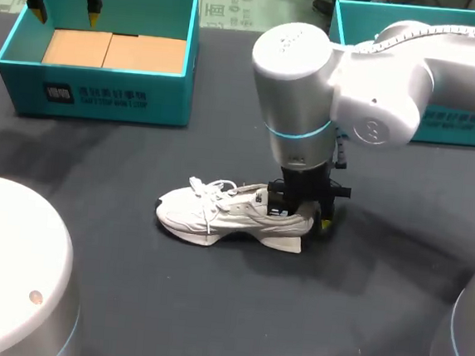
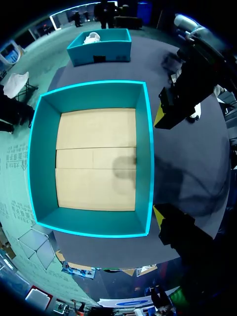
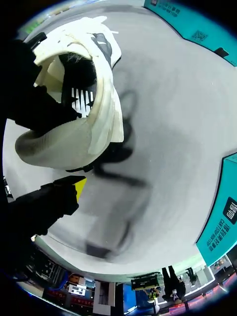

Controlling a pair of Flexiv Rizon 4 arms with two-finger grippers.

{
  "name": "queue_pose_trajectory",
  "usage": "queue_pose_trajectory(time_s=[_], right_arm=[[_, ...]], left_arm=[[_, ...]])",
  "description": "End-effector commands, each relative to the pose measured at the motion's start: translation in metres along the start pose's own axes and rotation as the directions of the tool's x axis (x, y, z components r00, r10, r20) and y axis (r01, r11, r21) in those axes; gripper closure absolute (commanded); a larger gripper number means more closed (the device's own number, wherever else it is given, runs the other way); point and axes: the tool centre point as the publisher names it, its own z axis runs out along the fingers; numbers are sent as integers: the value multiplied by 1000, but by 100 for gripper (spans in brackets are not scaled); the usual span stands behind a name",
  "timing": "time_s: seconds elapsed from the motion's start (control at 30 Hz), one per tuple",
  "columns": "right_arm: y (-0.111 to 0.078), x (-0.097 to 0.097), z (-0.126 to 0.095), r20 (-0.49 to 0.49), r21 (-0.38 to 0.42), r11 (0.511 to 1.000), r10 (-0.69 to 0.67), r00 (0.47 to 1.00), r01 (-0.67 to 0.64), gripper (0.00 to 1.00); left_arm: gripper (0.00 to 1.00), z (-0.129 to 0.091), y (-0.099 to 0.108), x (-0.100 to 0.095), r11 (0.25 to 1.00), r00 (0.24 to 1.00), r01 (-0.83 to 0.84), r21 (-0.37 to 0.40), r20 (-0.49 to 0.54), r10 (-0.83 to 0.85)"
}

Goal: Take the shoe out of the shoebox, open the shoe tongue, remove and reinsert the insole, then place the shoe into the shoebox

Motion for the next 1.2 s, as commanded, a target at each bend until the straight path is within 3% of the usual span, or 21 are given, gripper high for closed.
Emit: queue_pose_trajectory(time_s=[0.03,0.17,0.37,0.43,0.5,0.9,1.0,1.07,1.1,1.17,1.2], right_arm=[[-5,-9,-15,-38,-17,1000,-3,999,2,0],[-6,-20,-45,-86,-45,999,-14,996,10,0],[1,-35,-82,-238,-71,993,-108,965,94,0],[5,-42,-90,-336,-109,981,-190,923,162,0],[10,-50,-94,-457,-166,934,-358,814,317,0],[10,-50,-94,-457,-166,934,-358,814,317,0],[13,-71,-81,-568,-253,886,-461,682,388,0],[12,-77,-79,-567,-306,850,-525,635,429,0],[12,-81,-80,-583,-353,823,-566,582,446,0],[9,-82,-81,-572,-425,747,-659,488,511,0],[6,-82,-80,-542,-487,673,-733,411,557,0]], left_arm=[[0,0,0,0,1000,1000,0,0,1,0],[0,0,0,0,1000,1000,0,0,1,0],[0,0,0,0,1000,1000,0,0,1,0],[0,0,0,0,1000,1000,0,0,1,0],[0,0,0,0,1000,1000,0,0,1,0],[0,0,0,0,1000,1000,0,0,1,0],[0,0,0,0,1000,1000,0,0,1,0],[0,0,0,0,1000,1000,0,0,1,0],[0,0,0,0,1000,1000,0,0,1,0],[0,0,0,0,1000,1000,0,0,1,0],[0,0,0,0,1000,1000,0,0,1,0]])
